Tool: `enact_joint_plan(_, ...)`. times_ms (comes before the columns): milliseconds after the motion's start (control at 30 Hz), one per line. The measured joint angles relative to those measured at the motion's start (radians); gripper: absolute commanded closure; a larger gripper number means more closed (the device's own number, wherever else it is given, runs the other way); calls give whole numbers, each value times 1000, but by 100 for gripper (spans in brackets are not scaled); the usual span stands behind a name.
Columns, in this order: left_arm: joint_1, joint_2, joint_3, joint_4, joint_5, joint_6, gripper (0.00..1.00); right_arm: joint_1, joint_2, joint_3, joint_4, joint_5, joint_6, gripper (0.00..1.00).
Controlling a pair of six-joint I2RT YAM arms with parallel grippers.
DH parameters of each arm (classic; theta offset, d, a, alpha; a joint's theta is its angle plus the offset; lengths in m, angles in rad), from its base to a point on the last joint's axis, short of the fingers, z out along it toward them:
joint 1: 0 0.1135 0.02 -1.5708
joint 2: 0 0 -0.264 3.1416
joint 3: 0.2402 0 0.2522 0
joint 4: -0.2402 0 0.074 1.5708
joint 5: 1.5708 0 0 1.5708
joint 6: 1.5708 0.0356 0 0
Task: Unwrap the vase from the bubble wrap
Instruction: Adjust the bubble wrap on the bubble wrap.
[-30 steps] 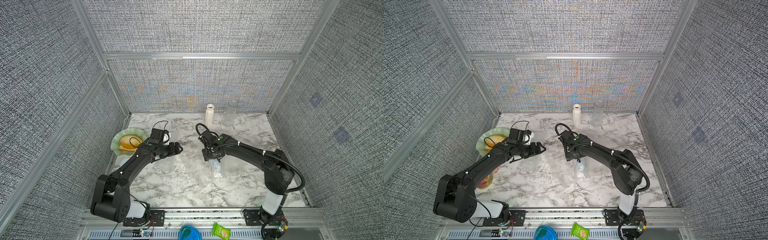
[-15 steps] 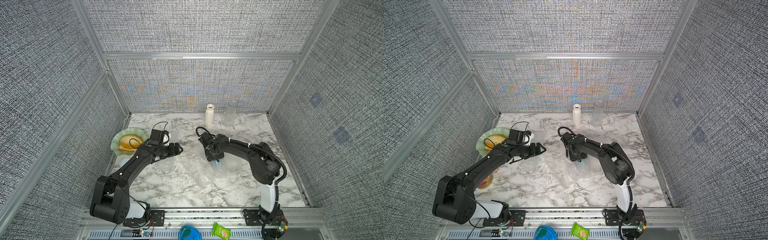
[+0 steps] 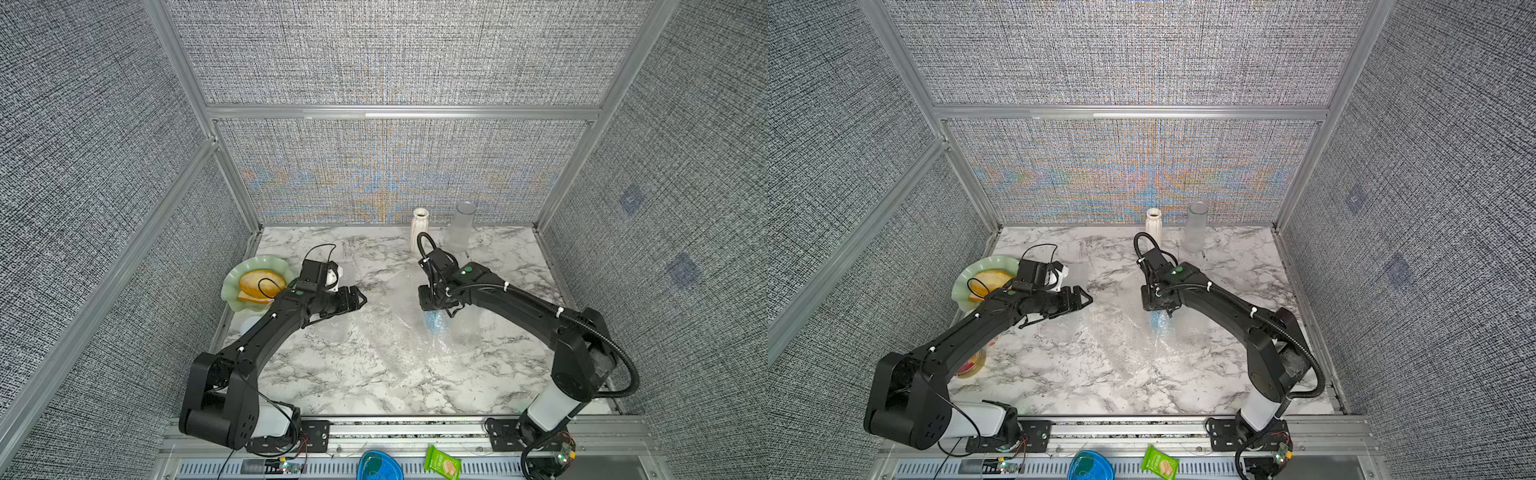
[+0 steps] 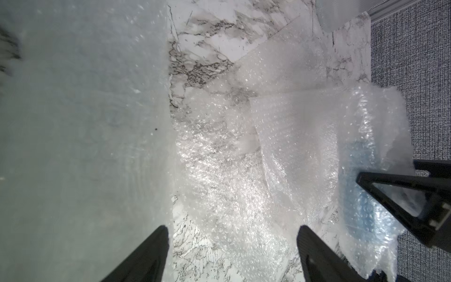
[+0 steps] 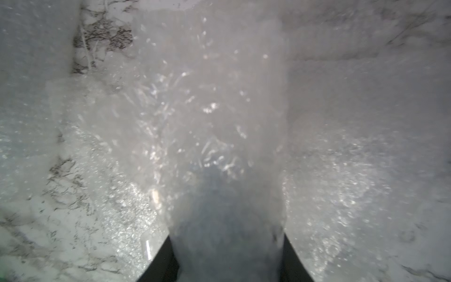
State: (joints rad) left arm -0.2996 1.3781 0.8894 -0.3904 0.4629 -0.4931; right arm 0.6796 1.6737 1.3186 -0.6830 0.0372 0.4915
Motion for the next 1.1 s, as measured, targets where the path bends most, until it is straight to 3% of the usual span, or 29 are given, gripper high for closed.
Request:
enact_joint_plan(233,0,0,-20,22,35,-5,16,-22,36,-197,278,-210,100,60)
enact_joint_plan(400,0,0,-24,42,48,-11,16,-45,108,-214,380,-275,149,37)
enact_joint_plan(567,0,-1,-24,45,60,-12,16,-38,138,-132,322,-200,132,24)
enact_joint_plan(900,0,30,-3,49,61,-13,15,27,61,19,69,114,46,25)
enact_joint_plan(1100,-2,33,-6,53,60,-25,16,98,35,7,11,197,18,30)
